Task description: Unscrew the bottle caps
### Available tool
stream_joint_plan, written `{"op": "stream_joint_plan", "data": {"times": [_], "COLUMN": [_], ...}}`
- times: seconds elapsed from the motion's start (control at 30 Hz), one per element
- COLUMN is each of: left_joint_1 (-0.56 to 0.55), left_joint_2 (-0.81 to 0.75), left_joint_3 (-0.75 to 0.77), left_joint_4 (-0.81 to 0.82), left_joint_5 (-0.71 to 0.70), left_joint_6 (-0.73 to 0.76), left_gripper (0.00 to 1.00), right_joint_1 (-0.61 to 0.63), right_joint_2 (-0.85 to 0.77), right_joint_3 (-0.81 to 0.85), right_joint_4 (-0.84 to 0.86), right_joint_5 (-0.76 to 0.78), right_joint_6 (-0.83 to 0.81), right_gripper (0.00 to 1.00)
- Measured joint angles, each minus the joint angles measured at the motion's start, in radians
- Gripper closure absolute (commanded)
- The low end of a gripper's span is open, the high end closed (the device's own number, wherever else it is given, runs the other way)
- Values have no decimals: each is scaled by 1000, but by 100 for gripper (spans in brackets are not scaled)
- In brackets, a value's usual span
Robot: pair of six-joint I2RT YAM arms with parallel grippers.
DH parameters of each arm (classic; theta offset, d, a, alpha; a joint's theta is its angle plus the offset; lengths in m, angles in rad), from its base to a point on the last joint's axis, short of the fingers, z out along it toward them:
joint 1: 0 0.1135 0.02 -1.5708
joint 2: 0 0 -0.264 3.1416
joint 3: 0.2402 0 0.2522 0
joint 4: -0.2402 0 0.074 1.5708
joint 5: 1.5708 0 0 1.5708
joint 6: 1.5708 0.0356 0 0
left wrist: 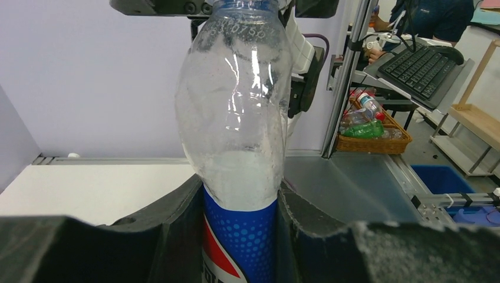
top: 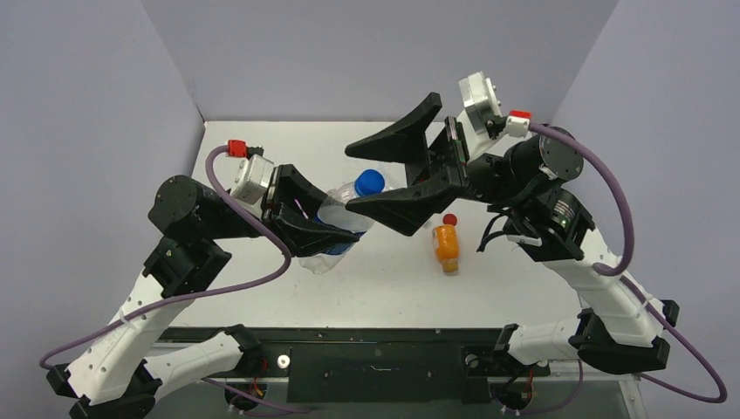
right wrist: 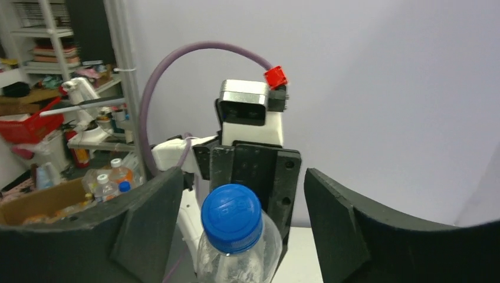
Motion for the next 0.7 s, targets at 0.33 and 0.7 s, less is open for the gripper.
{"op": "stream_joint_plan", "data": {"times": [0.33, 0.7], "left_joint_1": [4, 5], "left_joint_2": [-32, -49], "left_joint_3": [-82, -157], "left_joint_4": [-9, 56], "left_joint_5": [-254, -541], "left_joint_6": [235, 483], "left_gripper": [100, 100], "right_joint_1": [62, 138], "right_joint_2": [-51, 113], "right_joint_3": [-11, 168], "right_joint_4": [-102, -316], "right_joint_5": [538, 864], "right_joint_6": [-29, -21], "right_gripper": [18, 37]}}
